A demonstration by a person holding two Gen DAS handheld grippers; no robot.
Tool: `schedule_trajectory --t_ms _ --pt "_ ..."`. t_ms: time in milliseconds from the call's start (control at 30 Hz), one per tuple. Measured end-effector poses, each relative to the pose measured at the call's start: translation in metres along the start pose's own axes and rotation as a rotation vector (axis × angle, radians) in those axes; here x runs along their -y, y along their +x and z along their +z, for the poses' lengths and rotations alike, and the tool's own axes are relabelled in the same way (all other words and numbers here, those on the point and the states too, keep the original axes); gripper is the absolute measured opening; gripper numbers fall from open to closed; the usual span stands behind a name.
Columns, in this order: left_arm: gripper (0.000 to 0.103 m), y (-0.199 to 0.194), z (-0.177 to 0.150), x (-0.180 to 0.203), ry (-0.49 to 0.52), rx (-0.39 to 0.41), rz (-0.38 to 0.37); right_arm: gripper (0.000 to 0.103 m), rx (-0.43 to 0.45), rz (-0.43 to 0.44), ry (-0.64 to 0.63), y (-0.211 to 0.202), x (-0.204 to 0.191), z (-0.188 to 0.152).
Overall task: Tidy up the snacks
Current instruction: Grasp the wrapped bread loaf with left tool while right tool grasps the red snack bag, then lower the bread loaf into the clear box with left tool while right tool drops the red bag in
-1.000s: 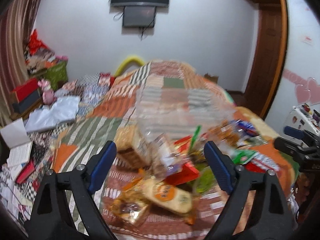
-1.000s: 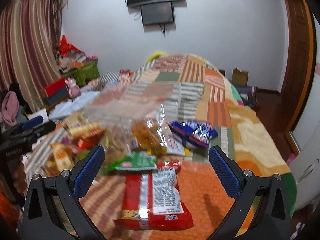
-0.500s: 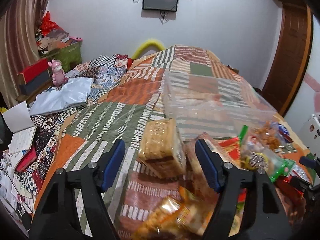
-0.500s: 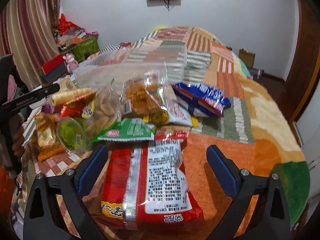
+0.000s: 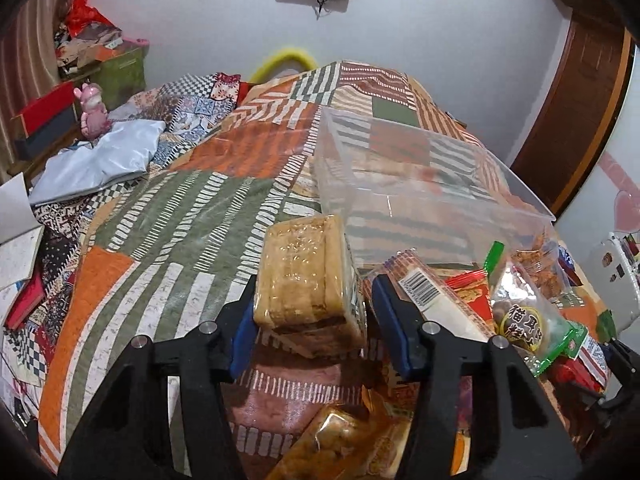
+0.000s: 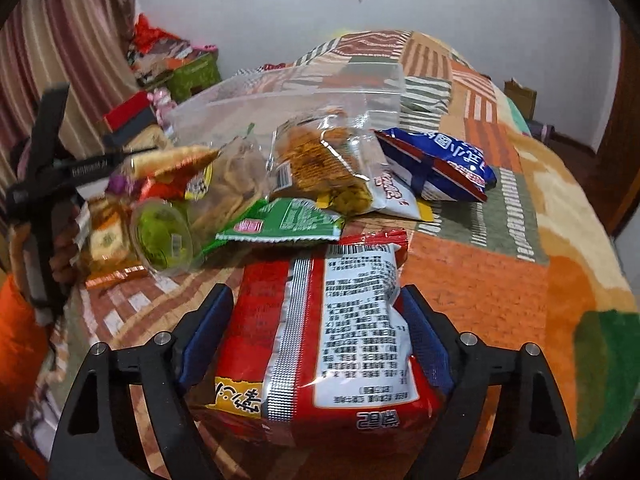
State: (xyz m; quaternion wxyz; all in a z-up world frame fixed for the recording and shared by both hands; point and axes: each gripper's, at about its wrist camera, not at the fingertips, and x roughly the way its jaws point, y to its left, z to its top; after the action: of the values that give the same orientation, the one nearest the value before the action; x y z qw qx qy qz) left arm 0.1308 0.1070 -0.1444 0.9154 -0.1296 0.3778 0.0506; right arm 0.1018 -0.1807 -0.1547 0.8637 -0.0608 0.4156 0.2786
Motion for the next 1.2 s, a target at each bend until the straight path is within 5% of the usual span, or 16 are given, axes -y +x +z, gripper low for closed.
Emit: schedule_trajectory --t_ms 67,200,767,1200 --pt "0.054 0.003 0.0 -0.002 -0.014 -0.012 -0.016 0.082 0.0 -0.006 -0.002 0.001 0.001 0.0" --pt "0.038 0.003 -0.001 0.0 -0.022 -0.015 -0.034 0.073 0.01 -0.001 0.024 -0.002 0.008 0.002" --pt "0.036 -0.041 -0.005 0.009 0.0 0.083 0.033 0.066 0.108 -0.101 0.094 -0.04 0.03 0.004" --pt "0.036 -0.082 0.023 0.026 0.03 0.198 0.016 0.066 0.282 -0.109 0.097 -0.062 0.033 0.055"
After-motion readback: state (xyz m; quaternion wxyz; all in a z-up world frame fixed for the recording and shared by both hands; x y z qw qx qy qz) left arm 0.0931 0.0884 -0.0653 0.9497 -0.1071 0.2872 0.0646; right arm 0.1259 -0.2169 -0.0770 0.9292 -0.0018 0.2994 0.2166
